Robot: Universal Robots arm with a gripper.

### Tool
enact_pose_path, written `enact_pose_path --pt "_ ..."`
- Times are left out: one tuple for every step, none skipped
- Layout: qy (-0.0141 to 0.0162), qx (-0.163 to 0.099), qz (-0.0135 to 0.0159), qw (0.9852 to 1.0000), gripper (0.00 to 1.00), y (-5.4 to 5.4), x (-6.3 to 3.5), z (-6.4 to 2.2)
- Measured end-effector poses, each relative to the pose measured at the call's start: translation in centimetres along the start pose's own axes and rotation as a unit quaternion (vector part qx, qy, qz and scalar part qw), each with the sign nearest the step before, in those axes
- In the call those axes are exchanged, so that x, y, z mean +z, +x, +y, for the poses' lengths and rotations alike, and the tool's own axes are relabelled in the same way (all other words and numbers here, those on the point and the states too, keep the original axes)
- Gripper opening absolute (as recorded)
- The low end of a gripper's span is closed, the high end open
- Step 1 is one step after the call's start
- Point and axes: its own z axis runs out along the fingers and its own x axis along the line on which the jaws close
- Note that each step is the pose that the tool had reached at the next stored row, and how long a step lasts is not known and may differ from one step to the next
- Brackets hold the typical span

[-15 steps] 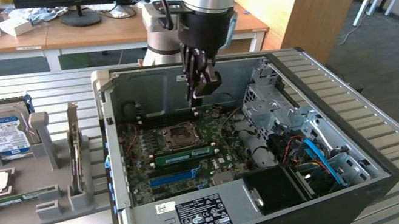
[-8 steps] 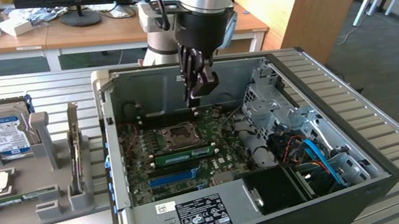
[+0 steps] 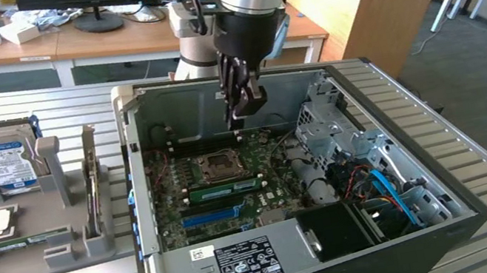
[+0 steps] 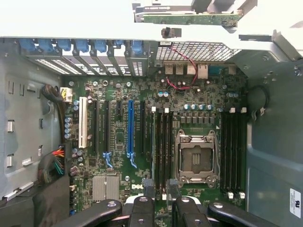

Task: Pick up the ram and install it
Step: 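Insert the ram into the slot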

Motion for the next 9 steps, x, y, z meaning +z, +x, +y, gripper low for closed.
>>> enact_pose_path --pt "0.0001 0.0 -0.0001 1.0 0.25 0.0 -0.03 0.0" --pt "0.0001 0.0 -0.0001 1.0 0.25 0.0 -0.03 0.0" --pt "0.0 0.0 -0.0001 1.0 0.25 0.0 -0.03 0.0" --pt "0.0 0.0 -0.0001 1.0 0.25 0.0 -0.03 0.0" --pt "0.0 0.0 -0.0001 1.0 0.25 0.0 -0.03 0.0" --pt "0.0 0.0 -0.0001 1.0 0.25 0.0 -0.03 -0.02" --pt "0.0 0.0 0.0 1.0 0.25 0.0 -0.04 -0.05" --pt "0.0 0.0 0.0 1.0 0.25 0.0 -0.04 -0.09" --pt "0.0 0.0 0.0 1.0 0.25 0.0 -0.04 -0.13"
